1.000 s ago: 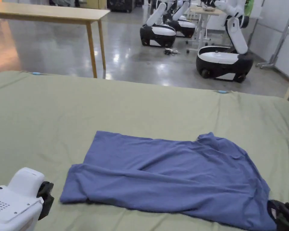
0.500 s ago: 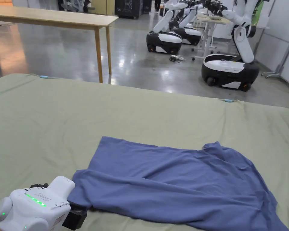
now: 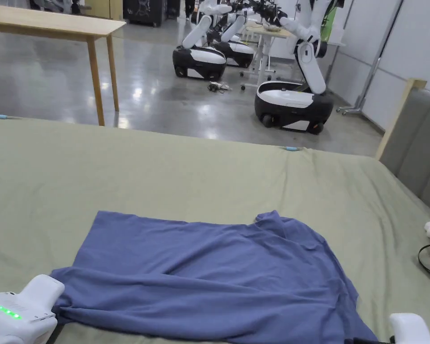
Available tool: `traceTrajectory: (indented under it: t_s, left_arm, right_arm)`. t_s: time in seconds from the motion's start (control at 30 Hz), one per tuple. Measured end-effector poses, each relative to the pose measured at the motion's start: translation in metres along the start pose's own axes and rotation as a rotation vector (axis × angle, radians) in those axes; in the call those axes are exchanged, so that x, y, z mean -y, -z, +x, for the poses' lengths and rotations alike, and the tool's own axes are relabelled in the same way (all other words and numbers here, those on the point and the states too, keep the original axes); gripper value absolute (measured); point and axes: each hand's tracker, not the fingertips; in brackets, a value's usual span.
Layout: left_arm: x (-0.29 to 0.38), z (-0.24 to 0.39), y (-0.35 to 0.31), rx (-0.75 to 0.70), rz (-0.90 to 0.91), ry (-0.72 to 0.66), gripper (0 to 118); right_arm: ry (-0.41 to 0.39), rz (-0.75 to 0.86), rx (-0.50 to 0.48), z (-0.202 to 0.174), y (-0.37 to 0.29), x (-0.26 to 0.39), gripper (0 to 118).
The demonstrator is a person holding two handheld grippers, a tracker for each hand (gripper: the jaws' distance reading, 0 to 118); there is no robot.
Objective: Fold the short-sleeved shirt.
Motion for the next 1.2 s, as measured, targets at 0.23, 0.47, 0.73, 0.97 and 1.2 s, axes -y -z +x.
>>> traceTrajectory:
  t_s: [0.23, 0.47, 0.73, 0.97, 1.2]
  left_arm:
    - [-0.006, -0.004, 0.0, -0.009, -0.009, -0.004, 8]
    - [-0.02, -0.021, -0.037, -0.008, 0.037, 0.008, 6]
    - [-0.005, -0.043, -0.125, -0.023, 0.109, 0.037, 6]
    - [0.065, -0.042, -0.153, 0.055, 0.006, -0.007, 6]
    - [0.11, -0.032, -0.115, 0.099, -0.052, -0.139, 9]
  right_arm:
    - [0.113, -0.1, -0.093, 0.005, 0.037, -0.002, 59]
    - [0.114, -0.032, -0.113, 0.009, -0.018, -0.025, 13]
    - [0.045, 0.003, -0.183, -0.003, -0.097, -0.03, 13]
    - [0.019, -0.073, -0.23, -0.015, -0.116, 0.02, 13]
    - [0.061, -0.171, -0.202, -0.028, -0.071, 0.068, 13]
